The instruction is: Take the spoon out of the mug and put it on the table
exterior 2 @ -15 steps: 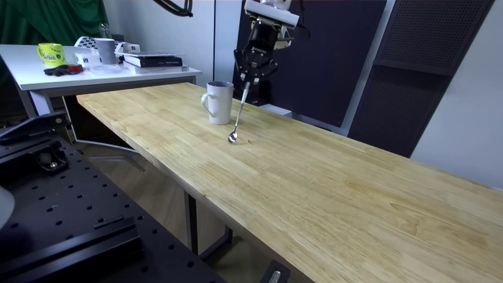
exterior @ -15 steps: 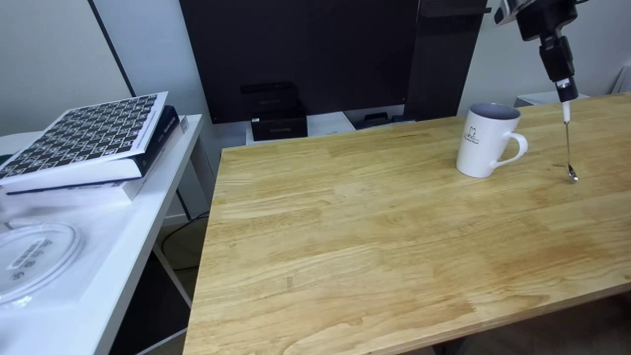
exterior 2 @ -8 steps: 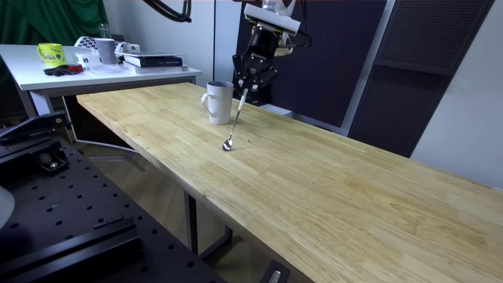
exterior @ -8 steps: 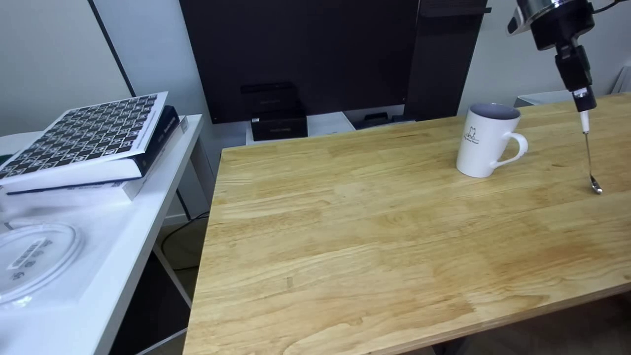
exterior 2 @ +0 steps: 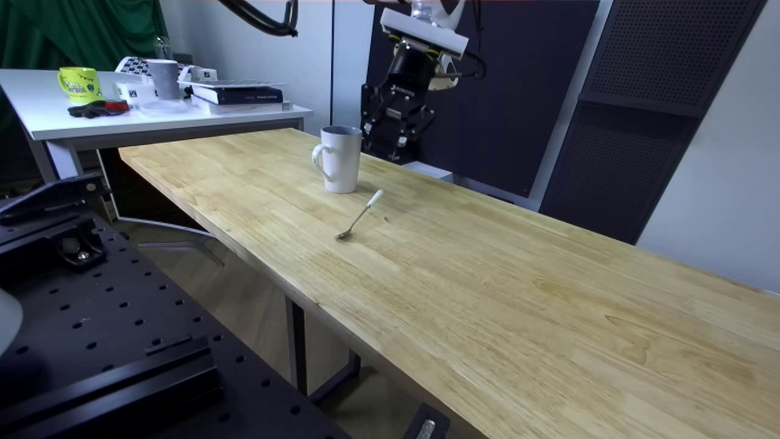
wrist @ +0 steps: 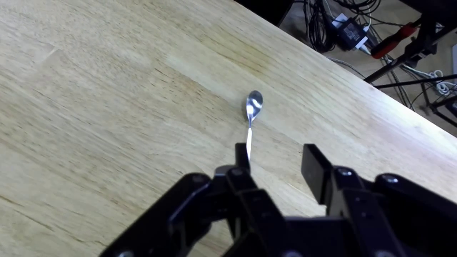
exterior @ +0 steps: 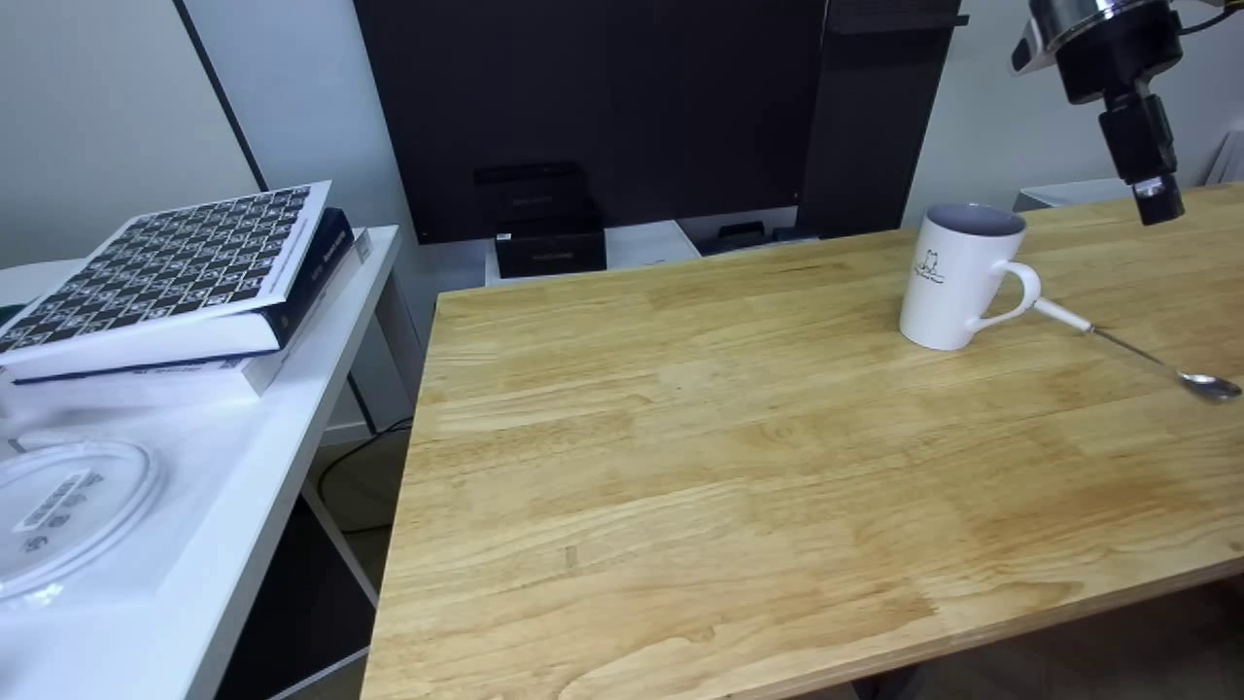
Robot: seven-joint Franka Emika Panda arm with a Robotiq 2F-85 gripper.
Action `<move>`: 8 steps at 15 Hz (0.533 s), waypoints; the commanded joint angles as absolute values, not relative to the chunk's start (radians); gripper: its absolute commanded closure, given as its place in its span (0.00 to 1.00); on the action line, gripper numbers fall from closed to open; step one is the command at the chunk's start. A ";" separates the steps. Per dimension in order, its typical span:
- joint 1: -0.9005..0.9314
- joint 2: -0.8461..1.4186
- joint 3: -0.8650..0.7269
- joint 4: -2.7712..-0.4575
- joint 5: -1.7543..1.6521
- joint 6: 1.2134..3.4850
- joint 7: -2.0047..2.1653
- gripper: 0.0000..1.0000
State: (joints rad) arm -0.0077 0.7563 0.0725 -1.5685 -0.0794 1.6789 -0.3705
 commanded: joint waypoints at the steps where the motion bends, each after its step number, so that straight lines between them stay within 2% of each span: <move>1: -0.002 0.701 0.074 -1.613 -0.070 1.713 -0.311 0.25; 3: 0.021 0.668 0.059 -1.638 -0.077 1.779 -0.221 0.11; 5: 0.035 0.628 0.057 -1.664 -0.074 1.848 -0.151 0.01; 8: 0.052 0.561 0.062 -1.708 -0.047 1.949 -0.053 0.00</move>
